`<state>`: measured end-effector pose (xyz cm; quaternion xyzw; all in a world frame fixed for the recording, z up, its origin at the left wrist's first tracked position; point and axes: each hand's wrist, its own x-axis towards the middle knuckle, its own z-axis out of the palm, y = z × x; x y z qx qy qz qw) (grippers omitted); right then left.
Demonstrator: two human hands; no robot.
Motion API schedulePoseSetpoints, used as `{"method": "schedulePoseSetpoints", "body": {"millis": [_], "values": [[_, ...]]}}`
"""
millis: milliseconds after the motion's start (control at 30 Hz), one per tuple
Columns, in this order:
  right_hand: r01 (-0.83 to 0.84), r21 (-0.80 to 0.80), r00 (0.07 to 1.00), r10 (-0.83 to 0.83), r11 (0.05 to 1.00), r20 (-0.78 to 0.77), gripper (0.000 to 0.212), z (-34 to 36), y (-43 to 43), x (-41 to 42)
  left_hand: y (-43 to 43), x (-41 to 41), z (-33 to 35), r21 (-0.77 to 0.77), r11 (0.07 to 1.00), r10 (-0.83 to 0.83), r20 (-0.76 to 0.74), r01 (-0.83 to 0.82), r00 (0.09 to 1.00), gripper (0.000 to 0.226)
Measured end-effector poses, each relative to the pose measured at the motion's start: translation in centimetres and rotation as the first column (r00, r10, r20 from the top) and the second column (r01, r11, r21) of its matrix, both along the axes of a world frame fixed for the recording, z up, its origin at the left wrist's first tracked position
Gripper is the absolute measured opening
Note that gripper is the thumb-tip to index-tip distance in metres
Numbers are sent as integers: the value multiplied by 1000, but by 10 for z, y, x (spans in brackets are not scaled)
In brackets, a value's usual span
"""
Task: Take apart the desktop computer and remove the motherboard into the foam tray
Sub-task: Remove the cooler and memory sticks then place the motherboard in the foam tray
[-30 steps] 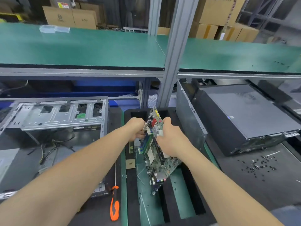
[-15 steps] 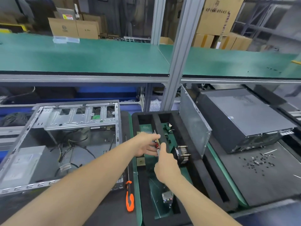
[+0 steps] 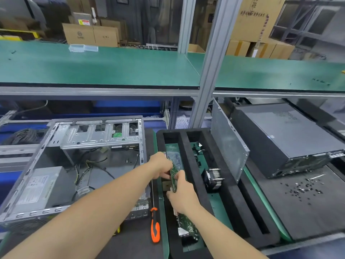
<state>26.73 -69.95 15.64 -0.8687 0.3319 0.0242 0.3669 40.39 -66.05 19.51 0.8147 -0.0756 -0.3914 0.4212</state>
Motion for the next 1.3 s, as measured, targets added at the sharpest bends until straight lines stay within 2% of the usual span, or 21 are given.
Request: {"method": "schedulePoseSetpoints", "body": {"millis": [67,167,367,500,667,833,1033,1167,1300], "values": [[-19,11,1000,19,1000,-9,46,-1,-2,1,2,-1,0,34,999,-14,43,13,999,10],[-37,18,999,38,999,-38,53,-1,-4,4,0,-4,-1,92,995,-52,119,41,992,20],[-79,30,992,81,996,-97,64,-3,-6,9,-3,-3,-4,240,962,-184,219,129,958,11],[-119,73,985,126,990,-114,67,-3,-11,12,-4,-1,-1,323,941,-217,353,99,910,41],[-180,85,969,192,980,-157,90,-1,-17,17,-2,-7,9,347,911,-326,285,220,901,36],[-204,135,965,223,970,-141,88,10,-31,28,6,-7,18,236,951,-270,306,202,913,39],[-221,25,971,218,975,96,48,42,-43,61,30,14,44,-83,996,19,515,28,857,35],[-263,-8,934,257,965,247,41,68,-36,84,67,33,61,-217,969,211,502,-114,839,37],[-323,-31,883,313,946,348,26,90,-11,100,114,39,68,-239,952,287,466,-193,837,27]]}}
